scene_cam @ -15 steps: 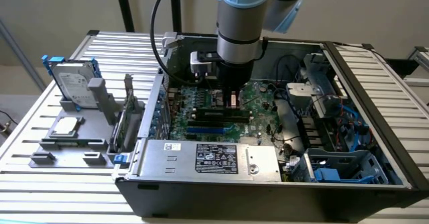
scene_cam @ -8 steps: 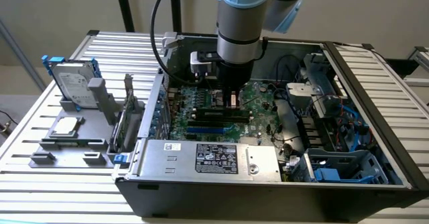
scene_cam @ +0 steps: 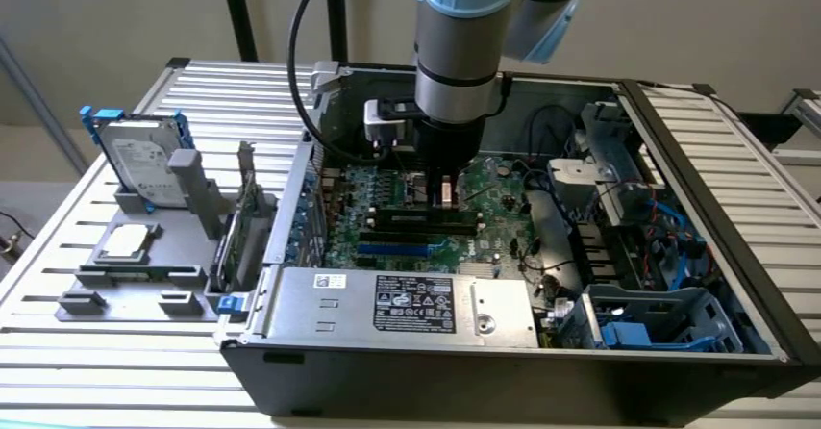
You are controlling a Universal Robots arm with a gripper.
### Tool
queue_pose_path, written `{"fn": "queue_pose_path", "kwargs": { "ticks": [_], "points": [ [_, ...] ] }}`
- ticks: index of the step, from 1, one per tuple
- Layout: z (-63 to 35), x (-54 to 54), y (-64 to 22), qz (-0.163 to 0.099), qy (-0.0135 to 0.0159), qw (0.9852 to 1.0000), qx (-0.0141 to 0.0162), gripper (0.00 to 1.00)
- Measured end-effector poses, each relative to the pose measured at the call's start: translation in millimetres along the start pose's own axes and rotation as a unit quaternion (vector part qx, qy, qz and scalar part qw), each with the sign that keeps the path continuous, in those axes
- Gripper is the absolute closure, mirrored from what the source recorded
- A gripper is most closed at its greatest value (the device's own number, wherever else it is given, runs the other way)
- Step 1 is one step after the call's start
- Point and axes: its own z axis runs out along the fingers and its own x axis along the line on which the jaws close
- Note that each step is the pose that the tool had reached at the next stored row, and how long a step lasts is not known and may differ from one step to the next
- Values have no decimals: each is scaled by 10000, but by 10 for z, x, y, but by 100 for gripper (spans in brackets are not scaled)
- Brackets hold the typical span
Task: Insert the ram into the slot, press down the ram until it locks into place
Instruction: 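Insert the ram into the slot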
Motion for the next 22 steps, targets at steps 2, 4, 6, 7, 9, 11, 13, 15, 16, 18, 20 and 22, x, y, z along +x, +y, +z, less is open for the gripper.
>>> {"fn": "queue_pose_path", "kwargs": {
  "ticks": [2, 4, 6, 7, 9, 11, 13, 15, 16, 18, 20, 22],
  "points": [
    [2, 0, 0, 0, -1, 10000, 0, 86],
    [2, 0, -1, -1, -1, 10000, 0, 86],
    [2, 4, -1, -1, -3, 10000, 1, 86],
    [0, 8, 0, -1, -4, 10000, 1, 86],
    [-6, 18, 0, -1, -3, 10000, 0, 86],
    [-7, 27, 1, 0, -3, 10000, 0, 86],
    [-7, 32, 1, -1, -4, 10000, 1, 86],
    [-5, 33, 1, 0, -3, 10000, 3, 86],
    [-3, 34, 1, -1, -4, 10000, 5, 86],
    [4, 34, 4, -1, -3, 10000, 9, 86],
    [13, 34, 6, -1, -3, 10000, 15, 86],
    [17, 34, 9, -1, -2, 10000, 17, 86]
  ]
}}
